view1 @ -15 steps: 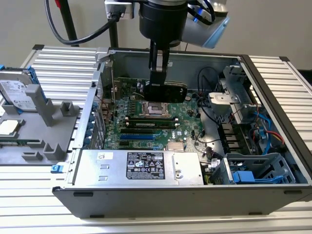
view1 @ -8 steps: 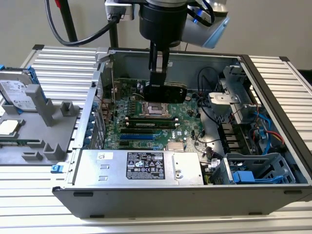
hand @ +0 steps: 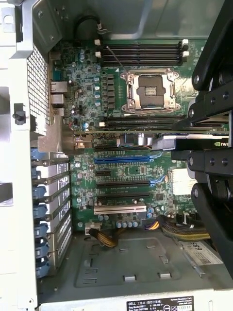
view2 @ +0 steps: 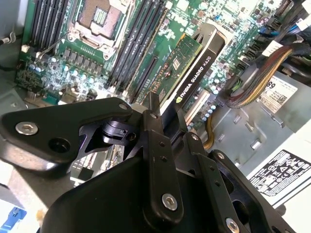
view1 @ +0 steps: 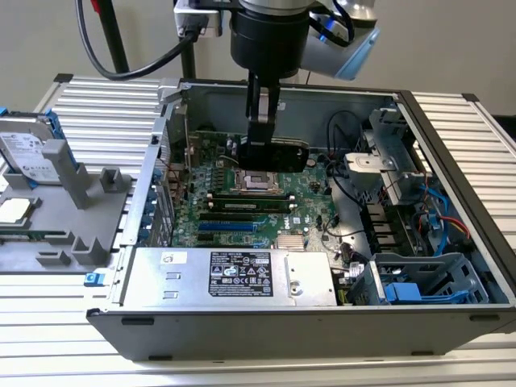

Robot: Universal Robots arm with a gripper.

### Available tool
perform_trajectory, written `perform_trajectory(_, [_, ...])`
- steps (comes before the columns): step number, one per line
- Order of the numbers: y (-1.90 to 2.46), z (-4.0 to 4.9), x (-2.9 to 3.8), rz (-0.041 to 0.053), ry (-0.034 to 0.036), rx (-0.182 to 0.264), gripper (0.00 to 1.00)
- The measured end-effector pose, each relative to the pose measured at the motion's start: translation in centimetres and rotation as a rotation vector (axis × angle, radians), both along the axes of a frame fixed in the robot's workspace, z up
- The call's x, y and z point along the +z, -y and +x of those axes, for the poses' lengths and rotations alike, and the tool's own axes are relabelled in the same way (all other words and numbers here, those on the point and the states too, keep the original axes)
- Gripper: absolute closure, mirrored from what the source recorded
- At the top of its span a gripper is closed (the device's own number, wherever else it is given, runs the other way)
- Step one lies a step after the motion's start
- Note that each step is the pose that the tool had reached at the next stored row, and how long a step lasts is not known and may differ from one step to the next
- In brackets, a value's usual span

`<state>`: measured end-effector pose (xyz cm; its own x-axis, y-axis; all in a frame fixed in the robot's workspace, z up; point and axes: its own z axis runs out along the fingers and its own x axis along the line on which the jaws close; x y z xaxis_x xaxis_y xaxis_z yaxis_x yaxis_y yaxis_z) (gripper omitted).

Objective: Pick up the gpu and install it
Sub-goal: 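Insert the gpu into the slot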

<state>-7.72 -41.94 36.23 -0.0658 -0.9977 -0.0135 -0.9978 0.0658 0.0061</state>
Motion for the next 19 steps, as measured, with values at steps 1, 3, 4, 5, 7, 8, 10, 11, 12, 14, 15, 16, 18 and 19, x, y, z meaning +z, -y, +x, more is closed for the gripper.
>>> perform_trajectory(1, [0.00,0.01,-0.02,0.0000,0.0000,0.000,1.00])
perform_trajectory(3, [0.00,0.02,-0.08,0.0000,0.0000,0.000,1.00])
perform_trajectory(4, [0.00,0.03,-0.12,0.0001,0.0000,0.000,1.00])
perform_trajectory(5, [0.00,0.03,-0.16,0.0000,0.0000,0.000,1.00])
perform_trajectory(7, [0.00,0.03,-0.24,0.0000,0.0000,0.000,1.00])
perform_trajectory(8, [0.00,0.03,-0.29,0.0000,0.0000,0.000,1.00])
perform_trajectory(10, [0.00,0.04,-0.37,0.0000,0.0000,0.000,1.00])
perform_trajectory(11, [0.00,0.04,-0.41,-0.0001,-0.0001,0.000,1.00])
perform_trajectory(12, [0.00,0.04,-0.45,-0.0001,0.0000,0.000,1.00])
perform_trajectory(14, [0.00,0.04,-0.53,0.0000,0.0000,0.000,1.00])
perform_trajectory(15, [0.00,0.04,-0.57,0.0000,0.0000,0.000,1.00])
perform_trajectory(16, [0.00,0.04,-0.61,-0.0001,0.0000,0.000,1.00])
perform_trajectory(18, [0.00,0.04,-0.65,-0.0002,-0.0001,0.000,1.00])
perform_trajectory(19, [0.00,0.04,-0.65,-0.0003,-0.0001,0.000,1.00])
